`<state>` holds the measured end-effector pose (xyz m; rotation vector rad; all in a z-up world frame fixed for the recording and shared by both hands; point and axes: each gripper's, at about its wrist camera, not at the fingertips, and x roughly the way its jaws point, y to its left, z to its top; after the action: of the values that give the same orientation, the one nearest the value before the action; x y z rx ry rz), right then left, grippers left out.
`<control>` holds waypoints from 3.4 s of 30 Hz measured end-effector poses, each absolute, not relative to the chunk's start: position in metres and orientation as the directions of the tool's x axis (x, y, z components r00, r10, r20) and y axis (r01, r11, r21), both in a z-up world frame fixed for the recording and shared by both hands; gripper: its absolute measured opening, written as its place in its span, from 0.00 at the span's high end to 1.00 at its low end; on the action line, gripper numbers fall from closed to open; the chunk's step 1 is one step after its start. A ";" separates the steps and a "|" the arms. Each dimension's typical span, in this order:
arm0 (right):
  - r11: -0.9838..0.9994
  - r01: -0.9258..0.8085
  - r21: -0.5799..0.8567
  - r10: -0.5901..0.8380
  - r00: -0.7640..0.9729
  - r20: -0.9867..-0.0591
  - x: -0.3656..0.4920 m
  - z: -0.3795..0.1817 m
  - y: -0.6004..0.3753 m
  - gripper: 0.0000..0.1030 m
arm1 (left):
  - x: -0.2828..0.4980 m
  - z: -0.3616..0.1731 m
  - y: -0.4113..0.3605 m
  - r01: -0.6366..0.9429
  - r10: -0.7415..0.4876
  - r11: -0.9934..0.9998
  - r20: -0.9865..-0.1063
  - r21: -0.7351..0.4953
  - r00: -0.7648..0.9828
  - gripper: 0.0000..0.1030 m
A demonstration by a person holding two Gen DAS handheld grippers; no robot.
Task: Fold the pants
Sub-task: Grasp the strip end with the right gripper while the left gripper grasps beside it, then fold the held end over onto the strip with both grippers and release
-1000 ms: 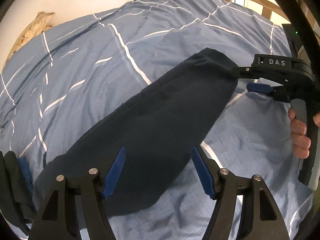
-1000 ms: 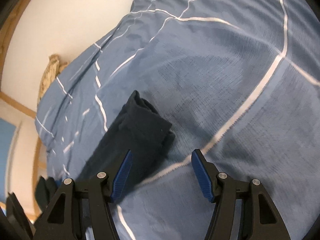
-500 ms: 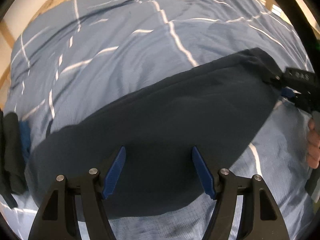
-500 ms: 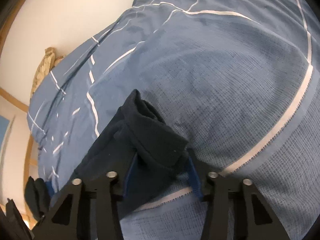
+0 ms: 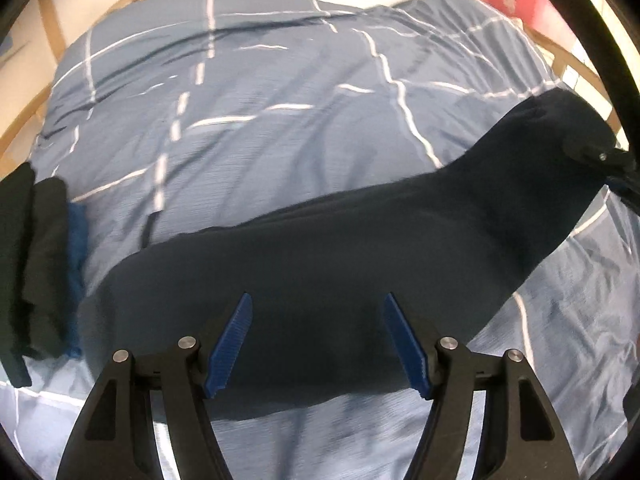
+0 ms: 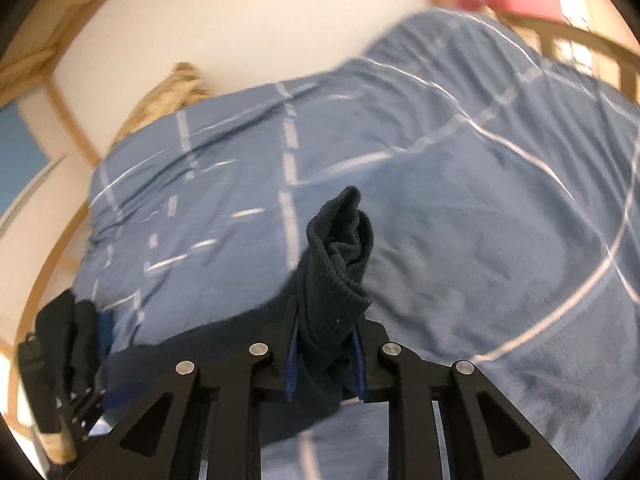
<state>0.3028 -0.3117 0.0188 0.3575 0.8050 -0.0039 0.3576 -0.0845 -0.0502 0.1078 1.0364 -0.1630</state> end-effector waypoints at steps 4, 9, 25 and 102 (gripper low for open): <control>0.960 0.020 0.280 0.185 0.707 -0.682 0.299 0.041 -0.264 0.78 | 0.349 -0.039 -0.049 0.166 -0.117 0.986 -0.852 -0.037 0.511 0.37; 0.969 -0.098 0.225 0.229 0.690 -0.686 0.286 0.038 -0.214 0.78 | 0.342 -0.021 -0.024 0.180 -0.134 0.983 -0.838 -0.043 0.529 0.37; 0.967 -0.175 0.186 0.254 0.609 -0.751 0.273 -0.020 -0.172 0.78 | 0.397 -0.003 -0.101 0.265 -0.389 0.914 -0.850 -0.308 0.356 0.37; 0.901 -0.365 0.234 0.406 0.525 -0.748 0.262 -0.043 0.053 0.49 | 0.372 -0.018 0.139 0.153 -0.317 0.948 -0.819 -0.278 0.478 0.73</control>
<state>0.2622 0.0534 -0.0434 0.0498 0.9077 0.4616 0.3723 0.1391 -0.0178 -0.1758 1.0338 -0.2889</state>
